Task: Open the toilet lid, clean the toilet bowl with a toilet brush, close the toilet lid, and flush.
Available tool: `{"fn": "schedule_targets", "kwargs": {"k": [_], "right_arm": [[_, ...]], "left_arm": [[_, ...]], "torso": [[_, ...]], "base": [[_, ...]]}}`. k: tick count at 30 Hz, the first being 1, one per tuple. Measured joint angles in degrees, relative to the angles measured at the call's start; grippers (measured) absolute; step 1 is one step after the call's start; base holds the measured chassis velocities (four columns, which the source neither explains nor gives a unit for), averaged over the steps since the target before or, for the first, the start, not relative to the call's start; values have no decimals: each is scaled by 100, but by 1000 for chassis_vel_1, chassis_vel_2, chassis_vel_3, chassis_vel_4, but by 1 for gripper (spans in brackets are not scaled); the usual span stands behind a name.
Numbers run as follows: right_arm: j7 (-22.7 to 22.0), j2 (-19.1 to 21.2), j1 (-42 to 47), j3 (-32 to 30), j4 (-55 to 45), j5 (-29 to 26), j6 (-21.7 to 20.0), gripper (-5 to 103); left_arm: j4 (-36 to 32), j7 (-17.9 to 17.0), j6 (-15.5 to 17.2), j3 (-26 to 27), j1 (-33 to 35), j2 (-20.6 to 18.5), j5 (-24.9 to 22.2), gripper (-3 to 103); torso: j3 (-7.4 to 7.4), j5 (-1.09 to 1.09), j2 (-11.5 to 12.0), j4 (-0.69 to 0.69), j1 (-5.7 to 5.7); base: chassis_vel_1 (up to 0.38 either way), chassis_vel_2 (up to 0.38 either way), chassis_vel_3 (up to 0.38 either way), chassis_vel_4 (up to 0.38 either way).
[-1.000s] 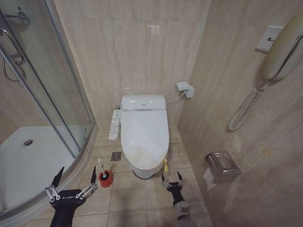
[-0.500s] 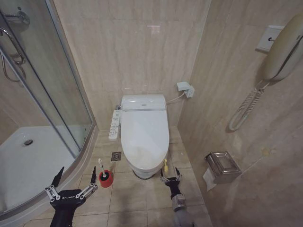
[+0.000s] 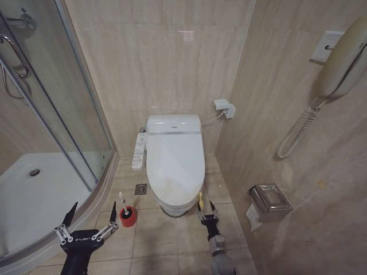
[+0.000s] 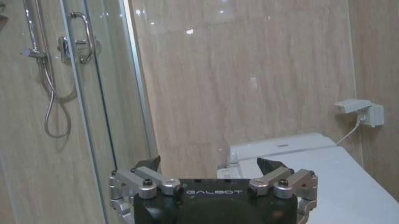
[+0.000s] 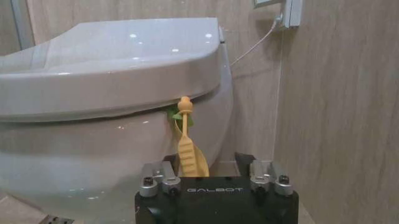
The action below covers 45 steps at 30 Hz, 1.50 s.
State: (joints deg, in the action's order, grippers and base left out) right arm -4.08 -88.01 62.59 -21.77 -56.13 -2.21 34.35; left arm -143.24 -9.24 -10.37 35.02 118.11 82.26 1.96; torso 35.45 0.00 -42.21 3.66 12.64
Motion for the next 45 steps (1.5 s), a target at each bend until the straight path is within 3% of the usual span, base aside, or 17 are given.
{"fn": "schedule_targets", "kwargs": {"k": [7, 8, 13, 14, 21, 22, 25, 32, 37, 45], "right_arm": [[97, 9, 1, 1, 77, -46, 92, 62], [105, 10, 6, 4, 94, -47, 107, 35], [111, 21, 20, 9, 101, -70, 136, 35], [111, 26, 21, 9, 95, -86, 142, 8], [112, 120, 131, -17, -194, -225, 138, 8], [114, 158, 202, -26, -365, -266, 99, 1], [118, 261, 423, -51, -886, -392, -64, 1], [140, 704, 1374, -231, -2884, -1048, -719, 1], [122, 936, 1849, -405, -4060, -1344, -960, 1], [15, 1181, 2080, -593, -5473, -1546, -1392, 1]], "left_arm": [[0, 0, 0, 0, 0, 0, 0, 100], [0, 0, 0, 0, 0, 0, 0, 100], [0, 0, 0, 0, 0, 0, 0, 100], [0, 0, 0, 0, 0, 0, 0, 100], [0, 0, 0, 0, 0, 0, 0, 100], [0, 0, 0, 0, 0, 0, 0, 100], [0, 0, 0, 0, 0, 0, 0, 100], [0, -1, 0, 0, 0, 0, 0, 100], [0, 0, 0, 0, 0, 0, 0, 100], [0, 0, 0, 0, 0, 0, 0, 100]], "torso": [[0, 0, 0, 0, 0], [0, 0, 0, 0, 0], [0, 0, 0, 0, 0], [0, 0, 0, 0, 0], [0, 1, 0, -1, 0], [0, 1, 0, -1, 0], [0, 1, 0, -1, 0], [0, 3, 0, -3, 0], [0, 3, 0, -2, 0], [0, 0, 0, -2, 1]], "base": [[0, 0, 0, 0], [0, 0, 0, 0], [0, 0, 0, 0], [0, 0, 0, 0], [0, 0, 0, 0], [0, 0, 0, 0], [0, 0, 0, 0], [0, 0, 0, 0], [0, 0, 0, 0], [0, 0, 0, 0]]}}
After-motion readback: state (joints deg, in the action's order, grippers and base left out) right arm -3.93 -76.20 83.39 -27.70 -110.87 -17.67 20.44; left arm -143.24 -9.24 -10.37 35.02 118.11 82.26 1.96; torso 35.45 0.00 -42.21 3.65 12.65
